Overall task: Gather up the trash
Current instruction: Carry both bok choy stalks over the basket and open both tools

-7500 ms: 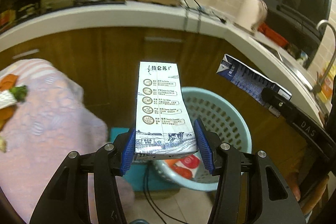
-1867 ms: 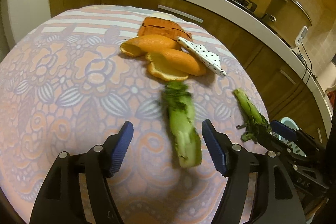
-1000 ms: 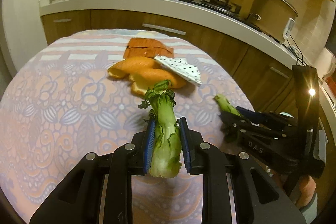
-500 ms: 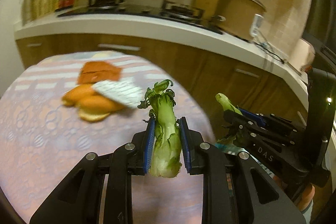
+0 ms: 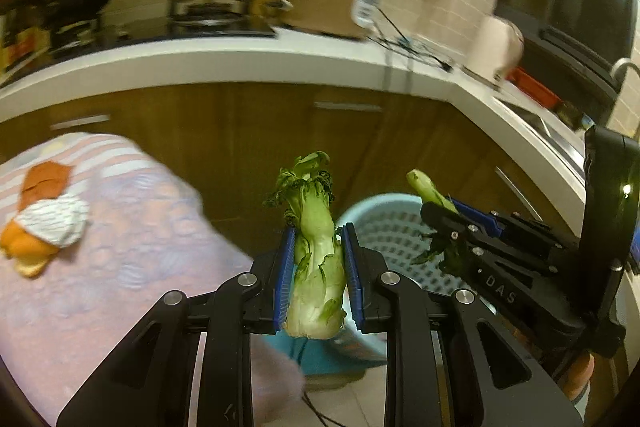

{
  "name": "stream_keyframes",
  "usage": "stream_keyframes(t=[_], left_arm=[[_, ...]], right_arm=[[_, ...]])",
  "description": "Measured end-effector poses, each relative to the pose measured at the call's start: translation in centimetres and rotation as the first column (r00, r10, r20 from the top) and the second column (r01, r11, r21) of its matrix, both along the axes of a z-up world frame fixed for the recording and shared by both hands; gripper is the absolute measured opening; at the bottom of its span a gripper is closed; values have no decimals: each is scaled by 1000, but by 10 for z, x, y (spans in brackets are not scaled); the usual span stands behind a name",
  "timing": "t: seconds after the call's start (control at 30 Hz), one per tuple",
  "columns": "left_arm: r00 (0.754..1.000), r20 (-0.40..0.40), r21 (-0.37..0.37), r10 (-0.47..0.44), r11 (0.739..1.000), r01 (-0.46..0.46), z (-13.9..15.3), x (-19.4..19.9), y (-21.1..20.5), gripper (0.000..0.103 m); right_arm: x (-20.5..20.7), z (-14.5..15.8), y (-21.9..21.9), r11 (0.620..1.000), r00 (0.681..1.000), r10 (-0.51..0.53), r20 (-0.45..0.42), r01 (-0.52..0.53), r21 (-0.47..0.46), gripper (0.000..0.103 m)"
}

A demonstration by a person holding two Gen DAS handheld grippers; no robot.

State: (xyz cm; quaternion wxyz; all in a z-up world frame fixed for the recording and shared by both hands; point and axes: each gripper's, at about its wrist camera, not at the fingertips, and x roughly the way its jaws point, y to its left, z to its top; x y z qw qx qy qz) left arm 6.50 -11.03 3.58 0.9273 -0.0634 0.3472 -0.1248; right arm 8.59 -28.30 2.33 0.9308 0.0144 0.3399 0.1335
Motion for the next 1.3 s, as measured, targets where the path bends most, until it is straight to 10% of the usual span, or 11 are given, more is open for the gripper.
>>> stream_keyframes(t=[0.6, 0.77, 0.87, 1.3], left_arm=[[950, -252, -76, -183, 983, 169, -93, 50, -88, 26], [960, -230, -63, -162, 986, 152, -86, 50, -81, 54], [964, -223, -69, -148, 988, 136, -79, 49, -72, 55], [988, -141, -97, -62, 994, 49, -45, 24, -22, 55]], right_arm=[[14, -59, -91, 984, 973, -169, -156, 174, 25, 19], [19, -69, -96, 981, 963, -180, -203, 192, 40, 27], [20, -71, -98, 977, 958, -196, -211, 210, 45, 49], [10, -37, -56, 990, 984, -128, -122, 134, 42, 50]])
